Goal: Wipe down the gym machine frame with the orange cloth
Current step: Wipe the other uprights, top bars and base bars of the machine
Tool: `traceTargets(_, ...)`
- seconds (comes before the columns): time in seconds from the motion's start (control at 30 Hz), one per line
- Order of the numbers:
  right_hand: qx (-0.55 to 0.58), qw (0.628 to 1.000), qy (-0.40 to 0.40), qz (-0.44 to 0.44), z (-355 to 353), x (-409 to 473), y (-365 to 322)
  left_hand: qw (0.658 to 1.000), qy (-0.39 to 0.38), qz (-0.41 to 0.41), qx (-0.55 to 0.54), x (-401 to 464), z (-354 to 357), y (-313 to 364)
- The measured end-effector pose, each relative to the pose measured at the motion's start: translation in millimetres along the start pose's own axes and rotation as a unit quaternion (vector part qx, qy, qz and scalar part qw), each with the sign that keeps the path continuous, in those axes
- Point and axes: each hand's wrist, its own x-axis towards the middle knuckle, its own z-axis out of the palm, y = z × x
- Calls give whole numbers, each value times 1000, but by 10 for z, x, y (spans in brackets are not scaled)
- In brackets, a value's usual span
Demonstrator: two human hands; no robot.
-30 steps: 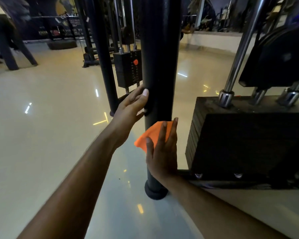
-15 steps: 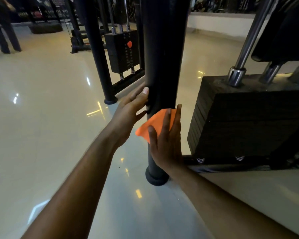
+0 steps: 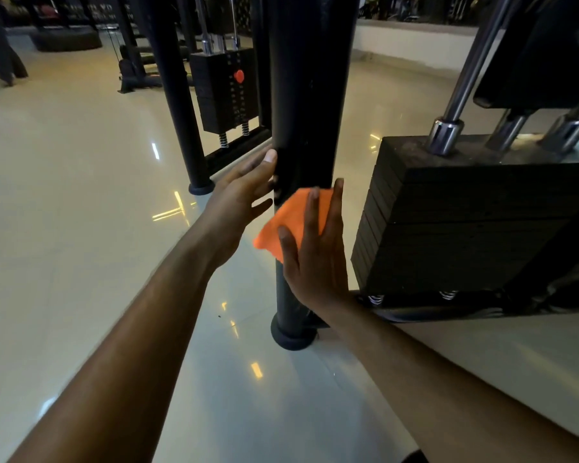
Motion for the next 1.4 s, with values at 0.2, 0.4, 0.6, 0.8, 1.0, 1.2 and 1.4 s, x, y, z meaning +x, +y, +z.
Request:
traceTargets(0.2, -27, 999, -37, -1, 53, -248, 145, 1000, 3, 14, -4, -22, 53, -17)
traceTargets(0.4, -42, 995, -85, -16, 71, -513, 359, 1000, -12, 11, 15, -25, 81, -53)
traceTargets(0.6, -34, 992, -101, -71, 56, -401, 531, 997, -66, 1, 44, 14, 40, -387)
traceTargets(0.8, -25, 991, -123, -47, 394, -1023, 842, 998, -40, 23, 33, 10, 144, -1019)
traceTargets(1.0, 16, 998, -52, -8, 445, -751, 595, 999, -42, 21, 9, -21, 215, -1537)
traceTargets(1.2, -64, 976, -189, -84, 463, -1351, 1180, 1000, -18, 23, 3, -72, 231, -1622)
traceTargets(1.4, -7, 990, -139, -32, 456, -1221, 945, 999, -7, 47, 3, -106, 341, -1650)
